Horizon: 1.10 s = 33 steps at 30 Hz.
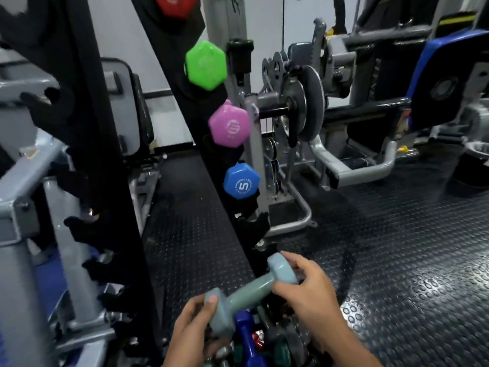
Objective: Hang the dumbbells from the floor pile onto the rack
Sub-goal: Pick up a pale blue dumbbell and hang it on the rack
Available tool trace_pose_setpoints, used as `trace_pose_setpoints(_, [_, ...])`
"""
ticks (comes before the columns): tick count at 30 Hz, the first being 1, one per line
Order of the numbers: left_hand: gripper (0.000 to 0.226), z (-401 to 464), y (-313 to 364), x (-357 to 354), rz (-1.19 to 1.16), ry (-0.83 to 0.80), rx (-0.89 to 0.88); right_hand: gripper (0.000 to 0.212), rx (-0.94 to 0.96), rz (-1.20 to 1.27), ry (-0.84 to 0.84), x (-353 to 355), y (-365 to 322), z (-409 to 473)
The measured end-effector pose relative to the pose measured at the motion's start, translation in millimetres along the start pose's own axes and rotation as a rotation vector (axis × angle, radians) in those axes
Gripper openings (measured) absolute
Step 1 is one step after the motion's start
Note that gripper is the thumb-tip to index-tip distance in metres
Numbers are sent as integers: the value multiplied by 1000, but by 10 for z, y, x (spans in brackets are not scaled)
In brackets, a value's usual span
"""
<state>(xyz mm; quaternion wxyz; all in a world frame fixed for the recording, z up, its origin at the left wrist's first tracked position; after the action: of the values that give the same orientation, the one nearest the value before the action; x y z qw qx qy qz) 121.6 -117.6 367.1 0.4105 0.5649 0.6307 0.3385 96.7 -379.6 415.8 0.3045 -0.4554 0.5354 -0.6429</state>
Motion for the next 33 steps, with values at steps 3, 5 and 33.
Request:
trace_pose_setpoints(3, [17, -54, 197, -177, -30, 16, -86, 61, 32, 71, 57, 109, -85, 65])
trace_pose_setpoints(5, [24, -78, 328, -317, -32, 5, -118, 52, 44, 95, 109, 192, -93, 125])
trace_pose_setpoints(33, [50, 456, 864, -1558, -485, 262, -201, 35, 299, 499, 135, -312, -582, 2374])
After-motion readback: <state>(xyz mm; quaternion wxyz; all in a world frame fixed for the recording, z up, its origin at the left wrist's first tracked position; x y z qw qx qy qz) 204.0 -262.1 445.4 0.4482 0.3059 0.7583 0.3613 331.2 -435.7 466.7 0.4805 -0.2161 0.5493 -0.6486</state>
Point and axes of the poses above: each hand's wrist, its own z-axis towards the middle knuckle, its own x-axis out of the back of the hand, y = z × x, the point moved 8 cm from there along z, towards the middle knuckle, and after that the axes turned 3 degrees about z, right-handed, at the moved point
